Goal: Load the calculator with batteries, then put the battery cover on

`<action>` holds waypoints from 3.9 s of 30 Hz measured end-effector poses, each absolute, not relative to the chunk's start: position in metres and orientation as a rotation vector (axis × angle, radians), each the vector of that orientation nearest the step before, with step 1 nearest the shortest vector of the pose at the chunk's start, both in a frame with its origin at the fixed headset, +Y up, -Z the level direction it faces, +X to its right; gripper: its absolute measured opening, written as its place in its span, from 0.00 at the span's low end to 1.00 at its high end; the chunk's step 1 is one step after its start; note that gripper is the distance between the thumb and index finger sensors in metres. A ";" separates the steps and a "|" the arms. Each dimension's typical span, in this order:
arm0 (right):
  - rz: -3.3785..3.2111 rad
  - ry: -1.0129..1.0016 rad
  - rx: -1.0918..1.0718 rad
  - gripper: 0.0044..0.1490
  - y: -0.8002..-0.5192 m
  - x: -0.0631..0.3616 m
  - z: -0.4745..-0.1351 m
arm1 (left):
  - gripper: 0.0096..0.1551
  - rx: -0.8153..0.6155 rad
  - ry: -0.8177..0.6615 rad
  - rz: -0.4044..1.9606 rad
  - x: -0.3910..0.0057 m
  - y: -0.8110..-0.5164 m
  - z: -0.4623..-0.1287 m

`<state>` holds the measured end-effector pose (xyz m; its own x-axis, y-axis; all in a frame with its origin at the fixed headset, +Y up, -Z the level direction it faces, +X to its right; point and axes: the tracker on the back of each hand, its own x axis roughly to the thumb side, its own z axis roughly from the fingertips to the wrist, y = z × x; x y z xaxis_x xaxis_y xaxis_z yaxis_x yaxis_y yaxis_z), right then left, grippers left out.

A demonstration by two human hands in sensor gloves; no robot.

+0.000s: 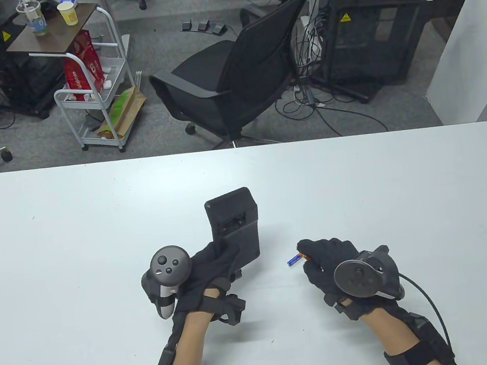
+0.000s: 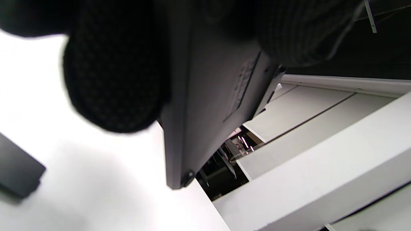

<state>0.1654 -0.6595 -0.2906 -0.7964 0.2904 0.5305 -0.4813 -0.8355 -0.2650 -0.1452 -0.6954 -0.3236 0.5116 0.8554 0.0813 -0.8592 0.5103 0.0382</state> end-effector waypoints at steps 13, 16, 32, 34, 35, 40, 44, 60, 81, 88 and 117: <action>2.397 -0.648 0.594 0.32 -0.668 0.195 -0.285 | 0.35 -0.077 -0.225 0.986 -0.093 -0.702 -0.314; 2.357 -0.685 0.590 0.32 -0.667 0.197 -0.283 | 0.34 -0.090 -0.244 0.953 -0.085 -0.703 -0.312; 2.229 -0.759 0.563 0.31 -0.662 0.202 -0.278 | 0.35 -0.169 -0.316 0.908 -0.057 -0.710 -0.303; 2.227 -0.759 0.571 0.31 -0.662 0.200 -0.277 | 0.35 -0.175 -0.324 0.904 -0.055 -0.710 -0.302; 2.228 -0.763 0.579 0.31 -0.663 0.199 -0.277 | 0.35 -0.178 -0.326 0.902 -0.054 -0.710 -0.302; 2.218 -0.778 0.611 0.30 -0.664 0.192 -0.274 | 0.35 -0.193 -0.337 0.882 -0.049 -0.711 -0.300; 2.235 -0.811 0.621 0.30 -0.667 0.188 -0.273 | 0.35 -0.206 -0.351 0.875 -0.045 -0.711 -0.298; 2.322 -1.035 0.758 0.26 -0.674 0.179 -0.267 | 0.35 -0.206 -0.370 0.861 -0.037 -0.706 -0.291; 2.420 -1.194 0.849 0.22 -0.673 0.168 -0.259 | 0.35 -0.189 -0.345 0.834 -0.034 -0.707 -0.287; 2.472 -1.144 0.850 0.22 -0.672 0.164 -0.260 | 0.35 -0.201 -0.343 0.840 -0.034 -0.708 -0.288; 2.553 -0.973 0.857 0.22 -0.684 0.166 -0.273 | 0.36 -0.151 -0.376 0.743 -0.035 -0.708 -0.291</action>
<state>0.1659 -0.6835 -0.2726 -0.7856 0.0454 0.6171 -0.4447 -0.7349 -0.5121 -0.0353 -0.7075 -0.2909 0.6734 0.6840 0.2804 -0.6306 0.7295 -0.2650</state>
